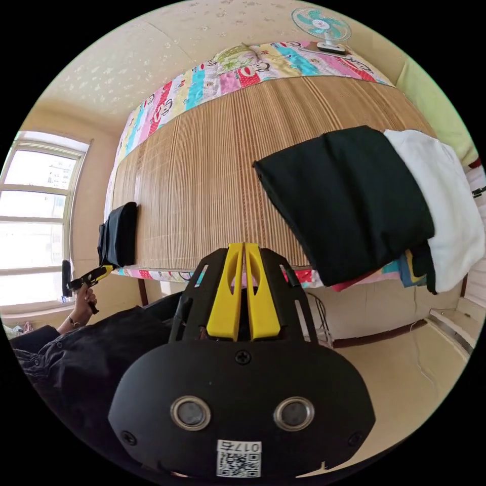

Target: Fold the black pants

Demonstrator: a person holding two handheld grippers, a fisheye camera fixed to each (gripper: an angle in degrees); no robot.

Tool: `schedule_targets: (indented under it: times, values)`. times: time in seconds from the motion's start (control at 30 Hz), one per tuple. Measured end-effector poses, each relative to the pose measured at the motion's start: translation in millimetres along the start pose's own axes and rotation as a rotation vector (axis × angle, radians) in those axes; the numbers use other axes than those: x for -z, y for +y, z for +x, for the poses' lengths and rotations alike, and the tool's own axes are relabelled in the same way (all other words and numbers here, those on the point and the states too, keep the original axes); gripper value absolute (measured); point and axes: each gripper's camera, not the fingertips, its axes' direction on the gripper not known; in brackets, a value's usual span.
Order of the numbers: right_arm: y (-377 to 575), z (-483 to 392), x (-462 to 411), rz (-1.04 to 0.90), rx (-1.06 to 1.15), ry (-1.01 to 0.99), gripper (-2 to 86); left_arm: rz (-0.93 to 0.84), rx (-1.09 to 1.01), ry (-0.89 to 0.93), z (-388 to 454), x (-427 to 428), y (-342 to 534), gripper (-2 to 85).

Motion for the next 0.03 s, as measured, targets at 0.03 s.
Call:
schedule_targets:
  times: [0.03]
  values:
    - [-4.5,-18.2,-8.8,-0.010,0.016,-0.041,0.3,0.022,0.037,0.008,-24.4,11.0,-13.0,10.5]
